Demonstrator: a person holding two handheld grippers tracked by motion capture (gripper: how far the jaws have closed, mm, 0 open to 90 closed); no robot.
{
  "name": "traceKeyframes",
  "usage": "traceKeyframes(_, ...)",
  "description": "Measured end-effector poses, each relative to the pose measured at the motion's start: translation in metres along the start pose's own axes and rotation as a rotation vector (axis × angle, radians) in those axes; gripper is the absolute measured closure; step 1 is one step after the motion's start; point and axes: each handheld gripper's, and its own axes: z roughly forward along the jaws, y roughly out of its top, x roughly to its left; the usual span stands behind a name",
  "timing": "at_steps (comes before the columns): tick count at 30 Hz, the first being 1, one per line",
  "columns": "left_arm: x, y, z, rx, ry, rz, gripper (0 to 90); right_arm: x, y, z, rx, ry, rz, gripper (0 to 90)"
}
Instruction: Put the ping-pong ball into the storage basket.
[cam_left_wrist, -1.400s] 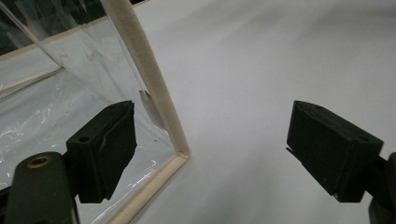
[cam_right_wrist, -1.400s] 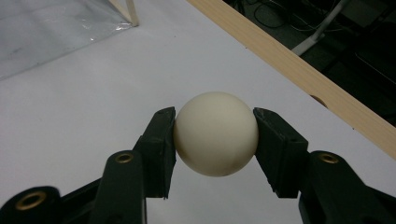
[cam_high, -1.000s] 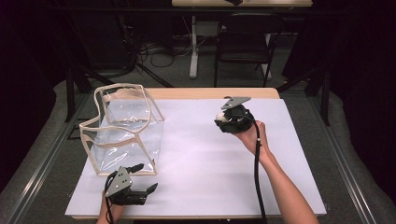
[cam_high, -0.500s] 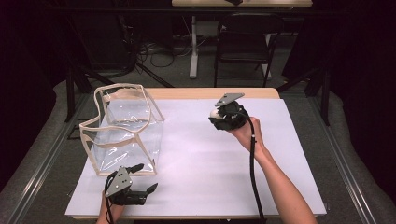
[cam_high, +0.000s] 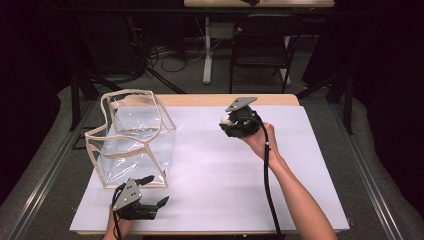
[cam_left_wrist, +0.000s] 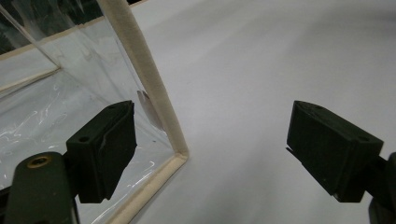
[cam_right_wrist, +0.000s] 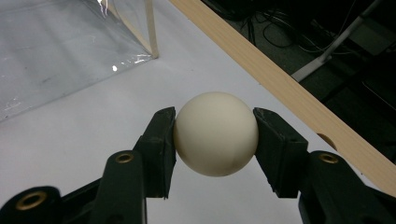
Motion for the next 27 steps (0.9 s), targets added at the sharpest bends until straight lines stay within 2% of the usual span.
traceKeyframes(27, 0.000, 0.000, -0.001, -0.003, -0.002, -0.002, 16.0, 0.008, 0.023, 0.009, -0.017, 0.012, -0.030, 50.8)
